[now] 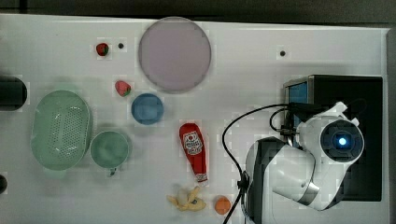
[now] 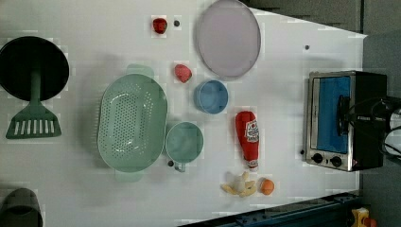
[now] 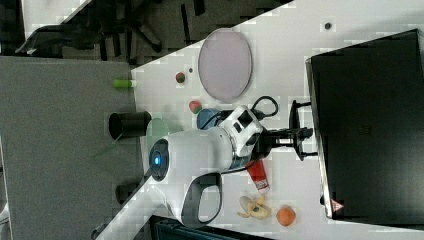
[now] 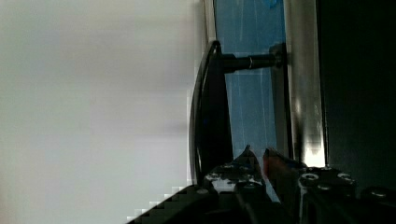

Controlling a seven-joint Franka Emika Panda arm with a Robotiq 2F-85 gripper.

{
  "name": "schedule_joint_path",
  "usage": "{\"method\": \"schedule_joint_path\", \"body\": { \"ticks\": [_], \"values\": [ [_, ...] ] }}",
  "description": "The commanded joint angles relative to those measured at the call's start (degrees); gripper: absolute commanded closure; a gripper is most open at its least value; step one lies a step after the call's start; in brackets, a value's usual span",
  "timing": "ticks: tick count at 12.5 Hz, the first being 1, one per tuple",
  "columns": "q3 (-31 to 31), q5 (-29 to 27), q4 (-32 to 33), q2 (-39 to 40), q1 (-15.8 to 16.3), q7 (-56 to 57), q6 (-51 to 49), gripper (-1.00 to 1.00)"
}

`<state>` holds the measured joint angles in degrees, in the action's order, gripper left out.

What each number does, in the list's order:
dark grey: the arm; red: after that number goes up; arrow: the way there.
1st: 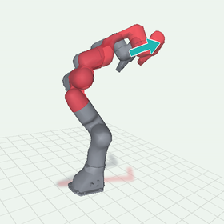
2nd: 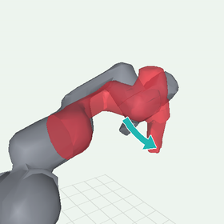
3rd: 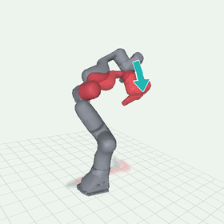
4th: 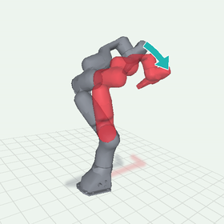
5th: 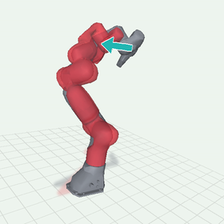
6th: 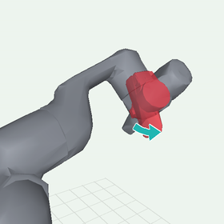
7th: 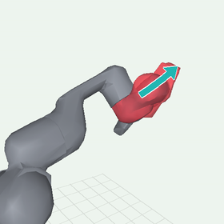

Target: Flap open oven.

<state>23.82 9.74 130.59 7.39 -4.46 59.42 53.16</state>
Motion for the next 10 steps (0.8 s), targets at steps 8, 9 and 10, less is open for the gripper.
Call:
{"method": "schedule_joint_path", "body": {
  "ticks": [8, 9, 10],
  "values": [
    [-2.72, 13.90, 1.33, 0.70, 5.01, -10.71, -0.64, 0.65],
    [-3.26, 16.50, 1.48, 0.98, 5.68, -15.56, -1.24, 0.65],
    [-4.12, 19.12, 1.61, 1.24, 6.38, -19.97, -2.25, 0.65]
  ]
}}
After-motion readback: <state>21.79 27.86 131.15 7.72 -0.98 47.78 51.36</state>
